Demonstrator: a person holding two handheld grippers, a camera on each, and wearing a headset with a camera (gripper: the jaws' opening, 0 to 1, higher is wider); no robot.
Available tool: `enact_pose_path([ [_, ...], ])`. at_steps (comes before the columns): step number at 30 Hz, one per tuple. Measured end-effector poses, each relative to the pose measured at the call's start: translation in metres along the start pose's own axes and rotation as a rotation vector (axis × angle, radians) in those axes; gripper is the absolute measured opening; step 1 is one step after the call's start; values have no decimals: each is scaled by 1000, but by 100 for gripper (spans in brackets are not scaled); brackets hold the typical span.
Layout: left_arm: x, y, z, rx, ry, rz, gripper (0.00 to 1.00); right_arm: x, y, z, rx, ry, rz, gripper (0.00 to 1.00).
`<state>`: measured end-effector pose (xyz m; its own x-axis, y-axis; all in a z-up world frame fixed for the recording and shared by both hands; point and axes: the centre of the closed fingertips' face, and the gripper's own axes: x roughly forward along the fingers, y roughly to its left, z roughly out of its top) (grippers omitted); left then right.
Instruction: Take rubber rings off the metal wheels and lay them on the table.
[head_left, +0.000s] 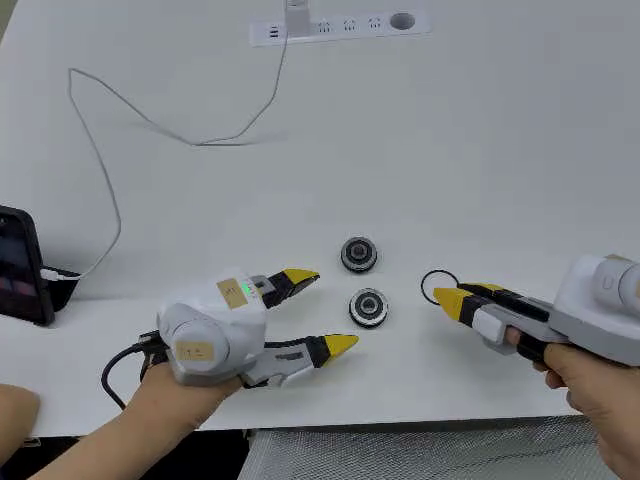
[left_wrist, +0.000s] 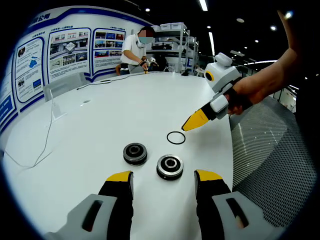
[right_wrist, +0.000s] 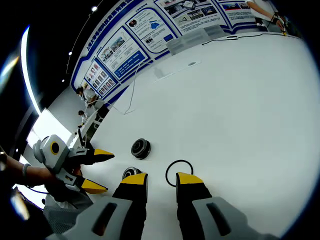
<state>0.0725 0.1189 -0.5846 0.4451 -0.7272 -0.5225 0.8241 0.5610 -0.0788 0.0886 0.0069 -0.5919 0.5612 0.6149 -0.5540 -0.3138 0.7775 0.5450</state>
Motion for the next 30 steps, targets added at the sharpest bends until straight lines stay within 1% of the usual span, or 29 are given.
enact_pose_path([
  [1, 1, -1, 1, 1, 0, -4, 49, 1, 3, -2, 2, 3, 7, 23],
  [3, 3, -2, 4, 8, -3, -6, 49, 2, 5, -4, 8, 8, 17, 23],
  [11, 10, -4, 9, 19, -4, -21, 41, 11, 18, -10, 17, 20, 56, 19],
  [15, 15, -8, 10, 37, 5, -34, 38, 16, 22, -13, 16, 29, 70, 17],
  [19, 20, -12, 9, 57, 20, -46, 33, 19, 28, -15, 12, 39, 84, 15],
  [22, 23, -14, 7, 73, 41, -52, 29, 22, 30, -18, 7, 47, 92, 14],
  [25, 27, -14, 4, 91, 63, -51, 25, 23, 33, -20, 5, 55, 99, 14],
  [27, 28, -14, 5, 87, 62, -52, 23, 23, 34, -21, 5, 56, 103, 14],
  [30, 32, -13, 2, 97, 82, -53, 20, 24, 33, -22, 2, 60, 105, 13],
])
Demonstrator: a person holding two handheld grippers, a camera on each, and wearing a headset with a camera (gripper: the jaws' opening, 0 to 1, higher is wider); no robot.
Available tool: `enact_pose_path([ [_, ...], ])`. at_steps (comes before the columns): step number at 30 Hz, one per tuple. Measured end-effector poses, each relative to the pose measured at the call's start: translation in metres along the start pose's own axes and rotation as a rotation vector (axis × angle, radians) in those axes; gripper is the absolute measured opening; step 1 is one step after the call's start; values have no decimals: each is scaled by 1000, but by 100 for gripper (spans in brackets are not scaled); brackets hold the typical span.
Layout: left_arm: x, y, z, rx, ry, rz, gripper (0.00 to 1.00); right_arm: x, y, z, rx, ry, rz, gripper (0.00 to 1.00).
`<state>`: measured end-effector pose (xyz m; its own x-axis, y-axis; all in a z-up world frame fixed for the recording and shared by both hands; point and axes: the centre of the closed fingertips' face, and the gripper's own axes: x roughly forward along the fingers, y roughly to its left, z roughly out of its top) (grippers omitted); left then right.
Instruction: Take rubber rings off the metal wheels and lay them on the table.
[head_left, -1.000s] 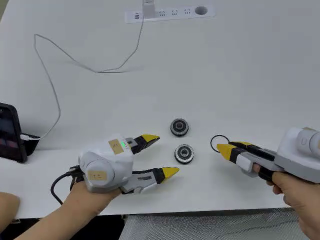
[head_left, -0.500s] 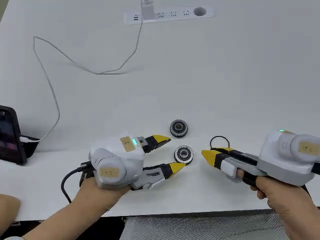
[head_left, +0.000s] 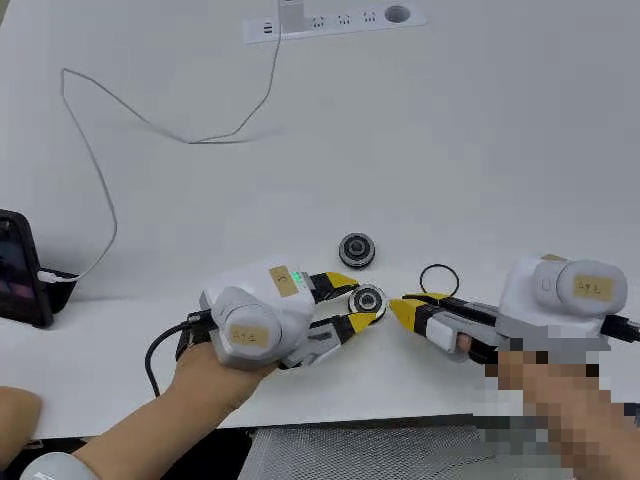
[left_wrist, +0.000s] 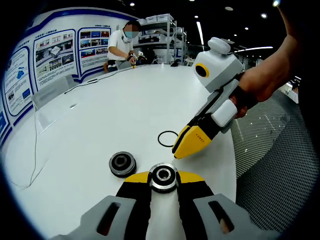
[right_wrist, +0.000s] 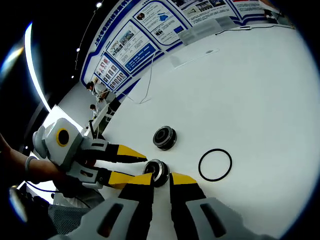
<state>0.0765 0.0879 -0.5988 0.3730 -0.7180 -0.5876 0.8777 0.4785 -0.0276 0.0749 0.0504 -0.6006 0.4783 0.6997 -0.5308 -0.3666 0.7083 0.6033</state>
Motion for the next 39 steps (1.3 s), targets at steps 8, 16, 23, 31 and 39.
enact_pose_path([
  [8, 5, -1, 0, 16, 19, -9, 15, 2, 0, -2, 0, 6, 4, 11],
  [16, 7, -2, -3, 28, 37, -21, 14, 8, -1, -5, 32, 16, 15, 12],
  [23, 8, -1, -3, 38, 36, -27, 14, 12, -1, -7, 95, 10, 31, 12],
  [31, 8, -1, -3, 37, 30, -23, 13, 15, 3, -10, 145, 14, 47, 14],
  [39, 7, -1, -3, 29, 24, -20, 13, 17, 6, -9, 182, 8, 59, 16],
])
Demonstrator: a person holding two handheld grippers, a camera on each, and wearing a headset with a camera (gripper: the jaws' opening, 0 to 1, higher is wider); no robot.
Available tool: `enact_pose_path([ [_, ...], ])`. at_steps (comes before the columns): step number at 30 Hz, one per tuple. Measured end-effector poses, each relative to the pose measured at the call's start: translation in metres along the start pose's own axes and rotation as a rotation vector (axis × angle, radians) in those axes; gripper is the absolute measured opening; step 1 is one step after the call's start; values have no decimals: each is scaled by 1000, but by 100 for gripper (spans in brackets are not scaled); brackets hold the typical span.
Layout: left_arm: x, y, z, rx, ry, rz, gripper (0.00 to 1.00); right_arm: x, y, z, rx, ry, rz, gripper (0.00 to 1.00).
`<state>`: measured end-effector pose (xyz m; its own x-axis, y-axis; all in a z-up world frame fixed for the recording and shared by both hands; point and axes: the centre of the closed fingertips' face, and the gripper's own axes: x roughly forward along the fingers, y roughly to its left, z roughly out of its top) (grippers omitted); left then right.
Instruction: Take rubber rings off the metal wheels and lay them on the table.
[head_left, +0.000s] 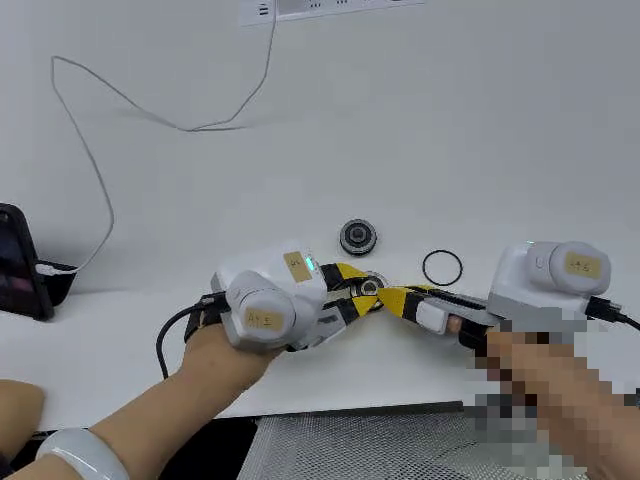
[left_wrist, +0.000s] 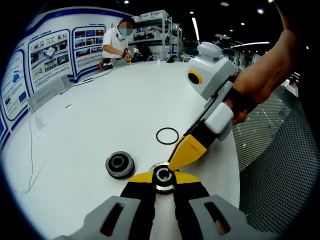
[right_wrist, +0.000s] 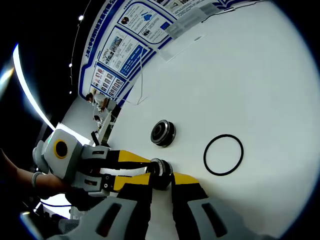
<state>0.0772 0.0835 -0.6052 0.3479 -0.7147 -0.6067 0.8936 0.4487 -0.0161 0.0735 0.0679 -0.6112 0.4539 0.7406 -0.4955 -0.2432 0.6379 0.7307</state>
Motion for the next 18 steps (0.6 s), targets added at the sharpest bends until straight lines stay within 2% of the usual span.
enact_pose_path([
  [3, 0, 0, 0, -2, 1, 3, 13, 1, 4, 0, 38, -1, 19, 17],
  [6, -1, 0, 0, -6, -2, 5, 13, 2, 2, 0, 74, -5, 28, 17],
  [11, -1, 0, 0, -10, -5, 6, 13, 0, 2, -1, 78, -4, 30, 17],
  [14, -1, 0, 0, -14, -5, 6, 13, 0, 1, 0, 114, -4, 41, 18],
  [18, -1, 0, 0, -16, -5, 5, 12, -2, 7, 0, 108, 5, 53, 16],
])
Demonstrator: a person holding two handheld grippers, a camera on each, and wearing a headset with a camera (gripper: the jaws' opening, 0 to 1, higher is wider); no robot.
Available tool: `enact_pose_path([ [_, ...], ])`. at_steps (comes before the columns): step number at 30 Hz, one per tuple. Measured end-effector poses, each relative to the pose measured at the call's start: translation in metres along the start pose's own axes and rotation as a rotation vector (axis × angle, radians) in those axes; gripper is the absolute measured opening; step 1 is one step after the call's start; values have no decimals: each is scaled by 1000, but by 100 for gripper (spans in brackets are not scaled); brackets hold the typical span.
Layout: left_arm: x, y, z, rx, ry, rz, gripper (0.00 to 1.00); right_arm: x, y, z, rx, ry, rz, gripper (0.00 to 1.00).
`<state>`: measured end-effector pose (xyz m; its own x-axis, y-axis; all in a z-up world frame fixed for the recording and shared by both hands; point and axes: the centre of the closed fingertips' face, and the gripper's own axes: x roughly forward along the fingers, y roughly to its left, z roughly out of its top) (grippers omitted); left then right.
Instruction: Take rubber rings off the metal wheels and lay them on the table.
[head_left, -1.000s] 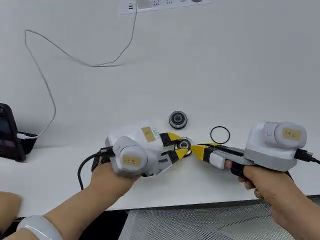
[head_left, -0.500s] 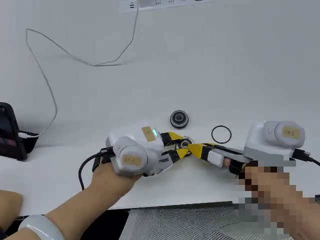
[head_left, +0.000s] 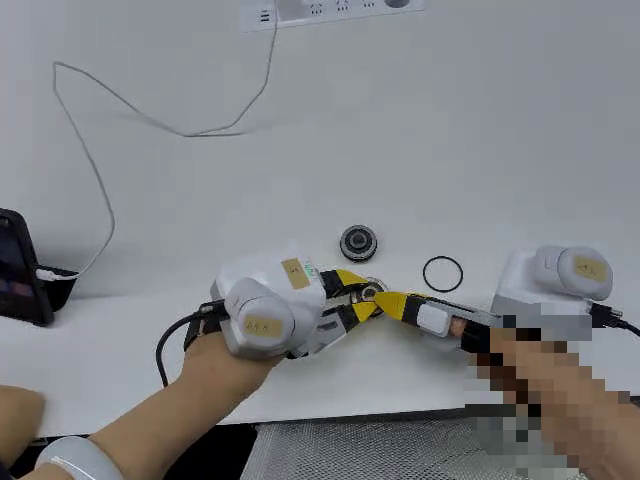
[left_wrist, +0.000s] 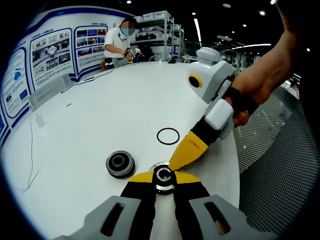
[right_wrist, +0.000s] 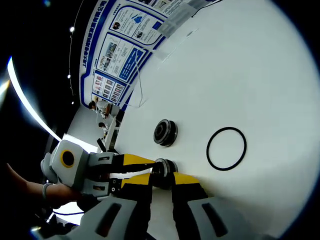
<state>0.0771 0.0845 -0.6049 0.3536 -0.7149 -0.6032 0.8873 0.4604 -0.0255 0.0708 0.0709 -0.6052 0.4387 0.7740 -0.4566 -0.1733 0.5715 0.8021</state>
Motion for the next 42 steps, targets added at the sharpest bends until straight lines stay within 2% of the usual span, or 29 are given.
enact_pose_path([
  [8, 0, 0, 1, -10, -1, 2, 13, 3, -2, -1, -2, -3, -4, 14],
  [15, 0, 0, 0, -12, 0, 1, 12, -2, -3, 4, 6, -11, -1, 13],
  [22, 0, 0, 0, -16, 0, 3, 13, 0, -9, 5, -13, -11, -15, 6],
  [42, -1, 1, -1, -21, -2, 3, 12, -3, -2, 6, -58, -19, -18, 1],
])
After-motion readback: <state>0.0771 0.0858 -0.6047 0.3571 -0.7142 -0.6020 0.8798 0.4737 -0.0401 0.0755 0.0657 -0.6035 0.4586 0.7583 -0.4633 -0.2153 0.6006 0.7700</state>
